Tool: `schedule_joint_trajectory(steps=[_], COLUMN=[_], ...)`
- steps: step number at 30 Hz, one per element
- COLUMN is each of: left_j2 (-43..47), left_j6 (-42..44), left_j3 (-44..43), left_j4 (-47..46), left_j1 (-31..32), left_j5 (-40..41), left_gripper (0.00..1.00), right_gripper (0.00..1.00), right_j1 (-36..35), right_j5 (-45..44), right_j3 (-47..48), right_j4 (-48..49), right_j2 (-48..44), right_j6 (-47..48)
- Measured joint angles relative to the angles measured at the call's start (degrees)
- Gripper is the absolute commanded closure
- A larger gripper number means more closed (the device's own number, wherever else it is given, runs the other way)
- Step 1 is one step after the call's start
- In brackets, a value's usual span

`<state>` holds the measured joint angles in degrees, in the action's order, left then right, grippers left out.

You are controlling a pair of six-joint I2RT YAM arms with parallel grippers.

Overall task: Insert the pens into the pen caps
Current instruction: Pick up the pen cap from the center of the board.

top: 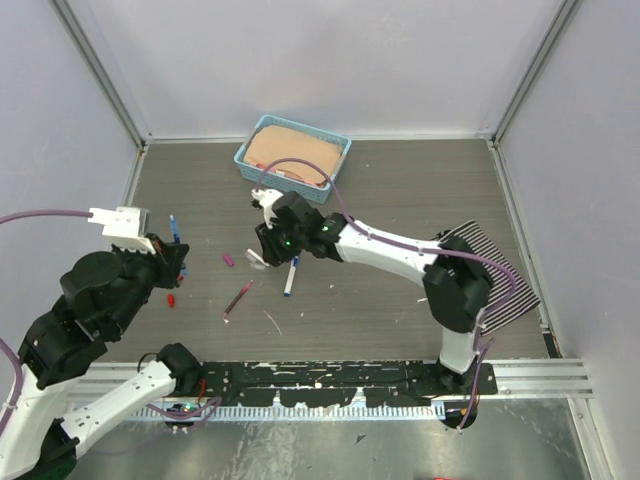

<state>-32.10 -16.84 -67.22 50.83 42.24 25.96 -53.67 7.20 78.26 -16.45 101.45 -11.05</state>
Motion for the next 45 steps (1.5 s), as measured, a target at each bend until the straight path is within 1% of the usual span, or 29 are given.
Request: schedule_joint_trajectory(steps=[5,9,14,18,27,36,45], left_j2=[1.8,2.1,2.4,2.3,2.5,2.5,2.5], left_j6=[0.6,1.0,1.6,1.9,2.1,2.1,2.2], left_j3=[0.1,1.5,4.3,4.7,4.7,5.4,5.4], left_j4=[3.9,4.8,5.2,5.7,5.7,5.7,5.7], left_j1=[0.0,0.0,0.0,0.0,0.0,0.0,0.0], left_j5=[3.1,4.2,4.7,4.8,5.1,5.0,5.0], left_gripper=[1.00,1.00,1.00,1.00,1.00,1.00,1.00], right_gripper=[0.61,0.61,0.61,0.61,0.61,0.61,0.66], right_j1=[0.0,0.0,-0.2,-0.9,-1.8,-2.1,-2.1], right_j5=[0.2,0.1,-0.5,-1.5,-5.4,-6.4,-6.9], right_j3=[11.9,18.1,24.9,29.0,33.2,35.1,37.1], right_j4=[-1.4,-2.1,-2.9,-3.6,-6.7,-8.0,-9.3], right_j2=[12.1,18.7,25.6,29.6,33.4,35.7,37.4], right_j6=[-0.8,-1.9,-2.9,-2.9,-1.8,-0.6,0.6])
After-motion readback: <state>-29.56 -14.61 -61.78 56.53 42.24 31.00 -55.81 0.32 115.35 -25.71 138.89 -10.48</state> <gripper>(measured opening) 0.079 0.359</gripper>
